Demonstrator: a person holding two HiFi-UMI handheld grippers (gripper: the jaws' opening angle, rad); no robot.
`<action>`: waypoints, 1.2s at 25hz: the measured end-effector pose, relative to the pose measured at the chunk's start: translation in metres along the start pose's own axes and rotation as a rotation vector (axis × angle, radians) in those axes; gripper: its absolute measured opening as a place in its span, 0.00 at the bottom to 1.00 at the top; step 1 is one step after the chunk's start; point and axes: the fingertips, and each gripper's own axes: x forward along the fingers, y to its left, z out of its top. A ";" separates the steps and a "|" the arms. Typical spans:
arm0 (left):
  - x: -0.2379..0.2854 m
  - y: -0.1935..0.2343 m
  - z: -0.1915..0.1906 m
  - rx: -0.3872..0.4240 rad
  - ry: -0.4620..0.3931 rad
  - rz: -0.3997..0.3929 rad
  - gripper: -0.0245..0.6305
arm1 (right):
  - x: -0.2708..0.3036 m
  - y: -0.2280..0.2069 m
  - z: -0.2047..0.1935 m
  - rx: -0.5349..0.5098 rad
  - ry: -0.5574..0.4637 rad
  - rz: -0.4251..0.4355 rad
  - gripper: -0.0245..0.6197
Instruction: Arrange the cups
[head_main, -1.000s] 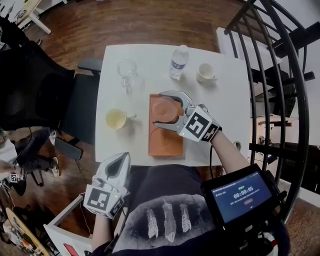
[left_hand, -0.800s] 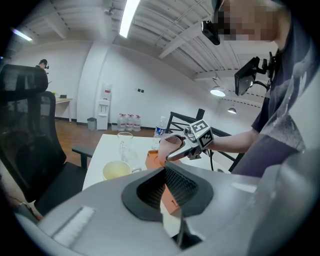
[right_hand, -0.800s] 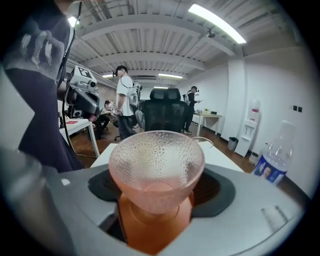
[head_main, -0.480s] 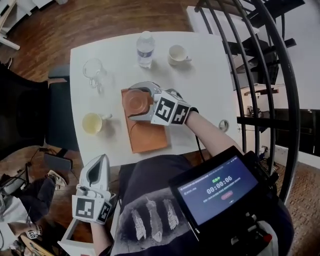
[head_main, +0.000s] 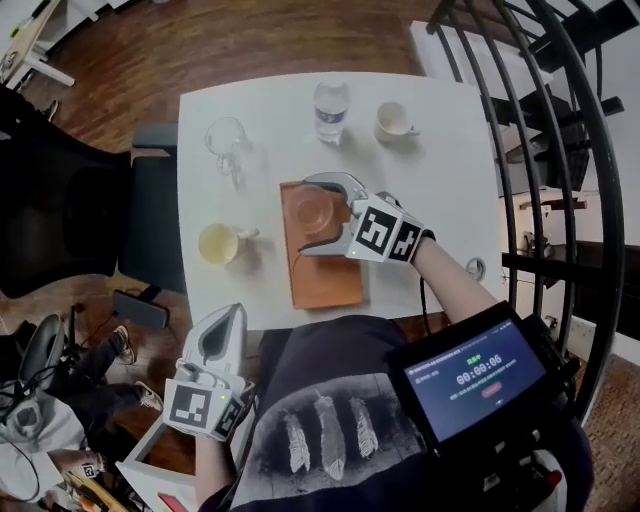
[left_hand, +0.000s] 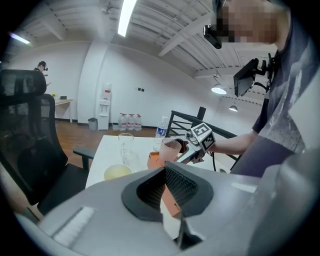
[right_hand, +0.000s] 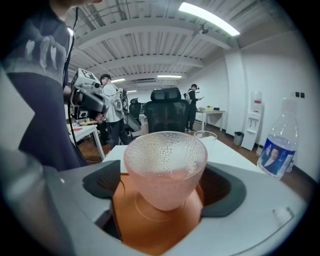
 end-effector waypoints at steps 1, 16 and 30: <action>0.000 0.002 0.002 -0.008 -0.002 0.006 0.06 | -0.005 0.000 0.005 0.010 -0.019 0.000 0.80; -0.003 -0.009 0.015 0.036 -0.029 -0.020 0.06 | -0.092 -0.014 0.065 0.061 -0.190 -0.120 0.83; -0.017 -0.011 0.016 0.020 -0.030 0.024 0.06 | -0.008 -0.001 0.012 0.029 0.012 0.008 0.83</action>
